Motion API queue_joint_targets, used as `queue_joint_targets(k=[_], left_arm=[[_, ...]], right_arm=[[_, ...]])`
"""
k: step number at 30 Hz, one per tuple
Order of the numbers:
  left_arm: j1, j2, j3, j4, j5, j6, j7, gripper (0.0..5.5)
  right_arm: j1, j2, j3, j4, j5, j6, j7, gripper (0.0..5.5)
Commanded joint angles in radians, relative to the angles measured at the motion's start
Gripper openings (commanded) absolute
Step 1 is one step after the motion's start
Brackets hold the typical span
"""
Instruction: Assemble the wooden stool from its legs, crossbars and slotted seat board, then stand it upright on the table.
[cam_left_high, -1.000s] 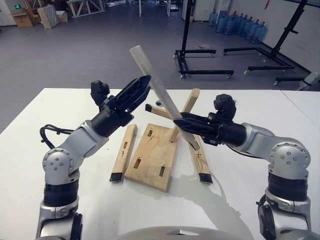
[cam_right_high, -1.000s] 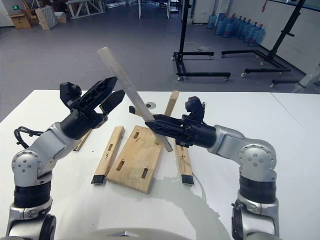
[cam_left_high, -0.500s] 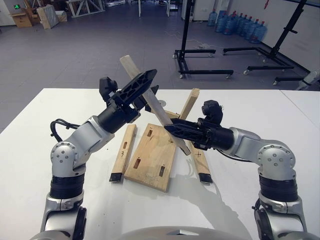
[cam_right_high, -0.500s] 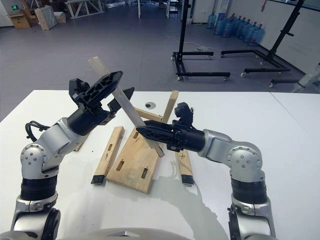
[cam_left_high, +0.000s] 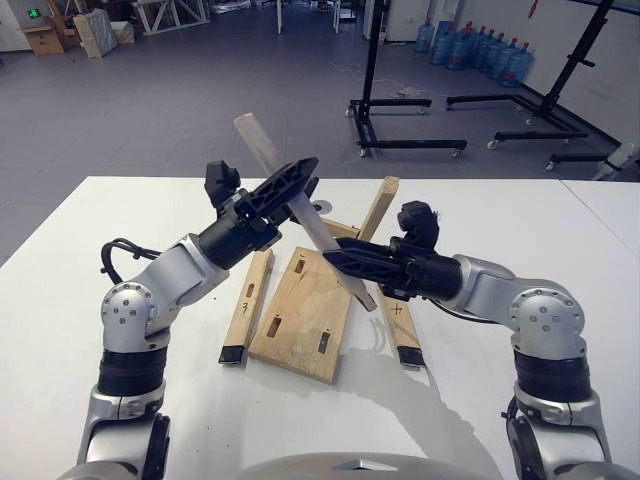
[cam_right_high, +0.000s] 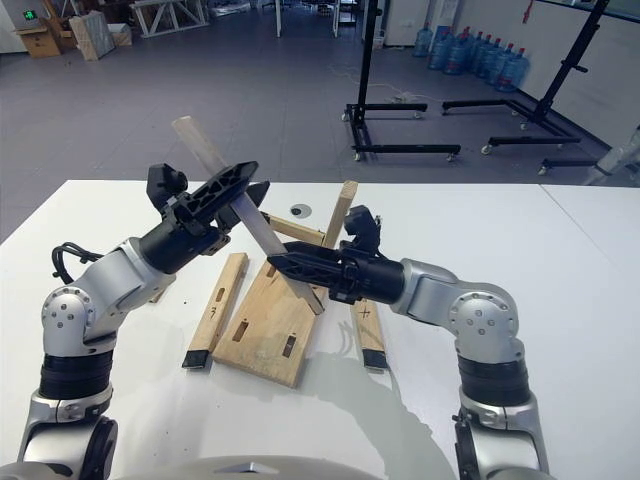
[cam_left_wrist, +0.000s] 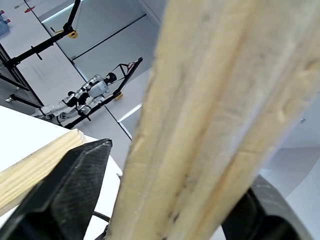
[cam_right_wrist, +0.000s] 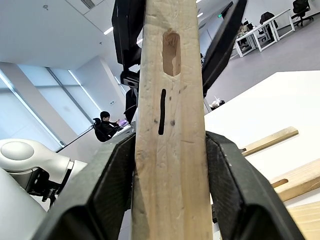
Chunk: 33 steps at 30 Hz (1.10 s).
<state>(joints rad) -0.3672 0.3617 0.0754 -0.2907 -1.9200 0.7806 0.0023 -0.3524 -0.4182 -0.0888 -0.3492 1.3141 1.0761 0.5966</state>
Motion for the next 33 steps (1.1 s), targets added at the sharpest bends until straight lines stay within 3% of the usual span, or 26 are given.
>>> queue_joint_targets(k=[1, 9, 10, 18, 26, 28, 33], left_arm=[[0.009, 0.017, 0.012, 0.021, -0.007, 0.005, 0.021, 2.51], [0.018, 0.015, 0.028, 0.010, -0.010, -0.006, 0.029, 2.38], [0.019, 0.017, 0.029, 0.013, -0.008, -0.005, 0.028, 2.38], [0.038, 0.034, 0.040, 0.025, 0.076, 0.008, -0.007, 2.04], [0.041, 0.141, 0.119, 0.007, 0.319, -0.007, -0.132, 2.02], [0.049, 0.175, 0.139, -0.024, 0.411, -0.023, -0.182, 2.02], [0.067, 0.233, 0.154, -0.090, 0.628, -0.068, -0.289, 2.02]], right_arm=[[-0.024, -0.006, 0.004, -0.002, -0.007, -0.016, 0.009, 2.08], [-0.010, -0.014, 0.019, 0.004, -0.049, -0.038, 0.038, 2.08], [-0.007, -0.017, 0.023, 0.005, -0.057, -0.038, 0.038, 2.45], [0.042, -0.068, 0.052, -0.023, -0.100, -0.035, 0.087, 3.83], [0.075, -0.340, -0.119, -0.035, -0.163, -0.085, 0.299, 5.27], [0.119, -0.389, -0.093, -0.058, -0.227, -0.125, 0.372, 5.40], [0.215, -0.395, 0.146, -0.131, -0.568, -0.388, 0.457, 5.40]])
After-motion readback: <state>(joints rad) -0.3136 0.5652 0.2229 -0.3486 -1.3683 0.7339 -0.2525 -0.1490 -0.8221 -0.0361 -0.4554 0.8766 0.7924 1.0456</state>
